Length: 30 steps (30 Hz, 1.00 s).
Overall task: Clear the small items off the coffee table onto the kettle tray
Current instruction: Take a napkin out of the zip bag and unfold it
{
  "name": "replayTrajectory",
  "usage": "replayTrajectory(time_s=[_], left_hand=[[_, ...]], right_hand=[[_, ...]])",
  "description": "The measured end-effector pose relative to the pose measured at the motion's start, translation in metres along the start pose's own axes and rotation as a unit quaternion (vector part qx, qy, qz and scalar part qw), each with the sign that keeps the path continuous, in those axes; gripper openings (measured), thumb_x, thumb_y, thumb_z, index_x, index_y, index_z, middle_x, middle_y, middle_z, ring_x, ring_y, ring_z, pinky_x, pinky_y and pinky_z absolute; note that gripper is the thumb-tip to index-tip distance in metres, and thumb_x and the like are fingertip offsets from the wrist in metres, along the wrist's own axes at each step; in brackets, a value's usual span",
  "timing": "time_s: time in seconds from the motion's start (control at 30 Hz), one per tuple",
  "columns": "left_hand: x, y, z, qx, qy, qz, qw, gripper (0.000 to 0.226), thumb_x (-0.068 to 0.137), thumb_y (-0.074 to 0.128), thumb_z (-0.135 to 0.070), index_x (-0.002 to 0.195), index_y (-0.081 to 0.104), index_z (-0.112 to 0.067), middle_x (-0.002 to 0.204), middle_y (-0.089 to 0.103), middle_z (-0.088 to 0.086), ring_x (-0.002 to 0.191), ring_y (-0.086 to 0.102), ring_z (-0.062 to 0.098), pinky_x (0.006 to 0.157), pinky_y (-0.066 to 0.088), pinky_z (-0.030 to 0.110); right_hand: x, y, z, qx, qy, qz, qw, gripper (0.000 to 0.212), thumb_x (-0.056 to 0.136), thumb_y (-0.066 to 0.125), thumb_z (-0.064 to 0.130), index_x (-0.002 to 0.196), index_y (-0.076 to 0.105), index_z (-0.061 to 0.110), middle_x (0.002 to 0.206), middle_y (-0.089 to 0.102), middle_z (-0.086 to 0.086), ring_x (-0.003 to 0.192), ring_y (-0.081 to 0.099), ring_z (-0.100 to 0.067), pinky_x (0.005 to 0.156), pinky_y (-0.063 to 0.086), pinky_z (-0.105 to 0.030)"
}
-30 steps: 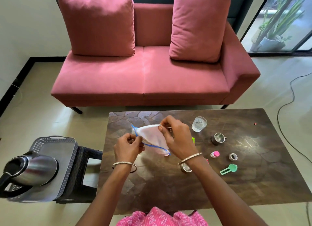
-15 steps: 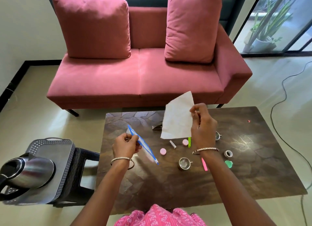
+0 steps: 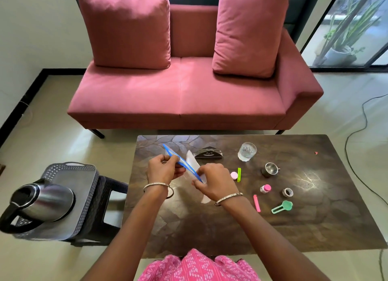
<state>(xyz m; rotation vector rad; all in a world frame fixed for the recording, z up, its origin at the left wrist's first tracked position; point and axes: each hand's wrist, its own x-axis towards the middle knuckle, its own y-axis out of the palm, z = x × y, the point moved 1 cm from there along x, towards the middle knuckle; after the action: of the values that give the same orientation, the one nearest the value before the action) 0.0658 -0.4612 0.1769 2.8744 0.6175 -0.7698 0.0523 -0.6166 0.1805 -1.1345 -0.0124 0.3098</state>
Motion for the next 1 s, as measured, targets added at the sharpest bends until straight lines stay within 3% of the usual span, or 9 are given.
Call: replayTrajectory(time_s=[0.2, 0.33, 0.4, 0.47, 0.53, 0.63, 0.7, 0.83, 1.0], left_hand=[[0.004, -0.003, 0.001, -0.028, 0.018, 0.013, 0.999, 0.01, 0.084, 0.068, -0.013, 0.083, 0.06, -0.008, 0.079, 0.07, 0.018, 0.063, 0.069, 0.025, 0.066, 0.06, 0.037], [0.014, -0.024, 0.019, 0.12, 0.143, -0.013, 0.982, 0.041, 0.07, 0.067, -0.011, 0.108, 0.057, -0.023, 0.109, 0.062, -0.002, 0.092, 0.062, 0.015, 0.075, 0.056, 0.033], [0.022, -0.038, 0.032, 0.193, 0.178, 0.049, 0.964, 0.071, 0.071, 0.067, 0.005, 0.129, 0.044, -0.027, 0.128, 0.048, -0.009, 0.112, 0.05, 0.01, 0.09, 0.047, 0.027], [0.032, -0.053, 0.049, 0.183, 0.13, 0.158, 0.961, 0.077, 0.074, 0.067, 0.013, 0.136, 0.04, -0.025, 0.132, 0.047, -0.009, 0.122, 0.044, 0.005, 0.093, 0.042, 0.016], [0.04, -0.066, 0.065, 0.177, 0.068, 0.231, 0.954, 0.054, 0.081, 0.066, 0.009, 0.126, 0.055, -0.019, 0.121, 0.059, -0.007, 0.116, 0.051, 0.007, 0.085, 0.044, 0.009], [0.056, -0.079, 0.088, 0.16, 0.014, 0.229, 0.96, 0.021, 0.089, 0.06, 0.006, 0.11, 0.06, 0.008, 0.094, 0.065, -0.001, 0.094, 0.057, 0.014, 0.081, 0.045, 0.015], [0.066, -0.084, 0.099, 0.153, -0.004, 0.225, 0.962, 0.009, 0.09, 0.058, 0.006, 0.099, 0.059, 0.005, 0.088, 0.063, 0.003, 0.086, 0.053, 0.015, 0.079, 0.042, 0.021], [0.089, -0.09, 0.125, 0.166, -0.059, 0.227, 0.958, 0.018, 0.093, 0.055, 0.003, 0.085, 0.061, -0.012, 0.093, 0.055, 0.015, 0.076, 0.048, 0.016, 0.067, 0.038, 0.026], [0.131, -0.088, 0.157, 0.202, -0.087, 0.2, 0.955, 0.024, 0.094, 0.052, 0.006, 0.082, 0.061, -0.013, 0.079, 0.051, 0.007, 0.071, 0.041, 0.015, 0.061, 0.029, 0.022]], right_hand=[[0.005, -0.006, -0.007, 0.03, 0.012, -0.027, 0.999, 0.026, 0.089, 0.061, 0.04, 0.091, 0.073, 0.017, 0.084, 0.07, -0.004, 0.086, 0.061, -0.029, 0.065, 0.037, -0.031], [0.01, -0.013, -0.01, 0.073, -0.027, 0.095, 0.992, 0.022, 0.087, 0.068, 0.038, 0.094, 0.076, 0.019, 0.084, 0.071, -0.005, 0.082, 0.06, -0.023, 0.069, 0.042, -0.031], [0.011, -0.011, -0.012, 0.091, -0.05, 0.164, 0.981, 0.02, 0.085, 0.072, 0.036, 0.096, 0.078, 0.02, 0.087, 0.073, -0.004, 0.082, 0.059, -0.018, 0.075, 0.047, -0.031], [0.013, -0.007, -0.014, 0.114, -0.059, 0.203, 0.971, 0.019, 0.084, 0.075, 0.035, 0.095, 0.078, 0.019, 0.081, 0.073, -0.001, 0.077, 0.057, -0.013, 0.071, 0.045, -0.029], [0.017, -0.001, -0.016, 0.134, -0.063, 0.225, 0.963, 0.018, 0.083, 0.075, 0.034, 0.092, 0.079, 0.019, 0.076, 0.071, 0.0, 0.071, 0.052, -0.009, 0.067, 0.04, -0.028], [0.025, 0.012, -0.021, 0.135, -0.047, 0.235, 0.961, 0.019, 0.083, 0.076, 0.035, 0.094, 0.079, 0.02, 0.078, 0.072, 0.002, 0.072, 0.053, -0.008, 0.065, 0.04, -0.024], [0.034, 0.025, -0.025, 0.136, -0.016, 0.229, 0.964, 0.02, 0.082, 0.076, 0.036, 0.095, 0.08, 0.02, 0.077, 0.07, 0.005, 0.072, 0.055, -0.007, 0.063, 0.04, -0.019], [0.051, 0.055, -0.038, 0.164, 0.076, 0.16, 0.971, 0.019, 0.08, 0.077, 0.036, 0.09, 0.081, 0.02, 0.081, 0.076, 0.001, 0.068, 0.059, -0.009, 0.07, 0.05, -0.029], [0.072, 0.08, -0.054, 0.171, 0.153, 0.073, 0.971, 0.016, 0.081, 0.074, 0.021, 0.096, 0.079, 0.021, 0.091, 0.077, 0.0, 0.079, 0.066, -0.015, 0.081, 0.054, -0.033]])
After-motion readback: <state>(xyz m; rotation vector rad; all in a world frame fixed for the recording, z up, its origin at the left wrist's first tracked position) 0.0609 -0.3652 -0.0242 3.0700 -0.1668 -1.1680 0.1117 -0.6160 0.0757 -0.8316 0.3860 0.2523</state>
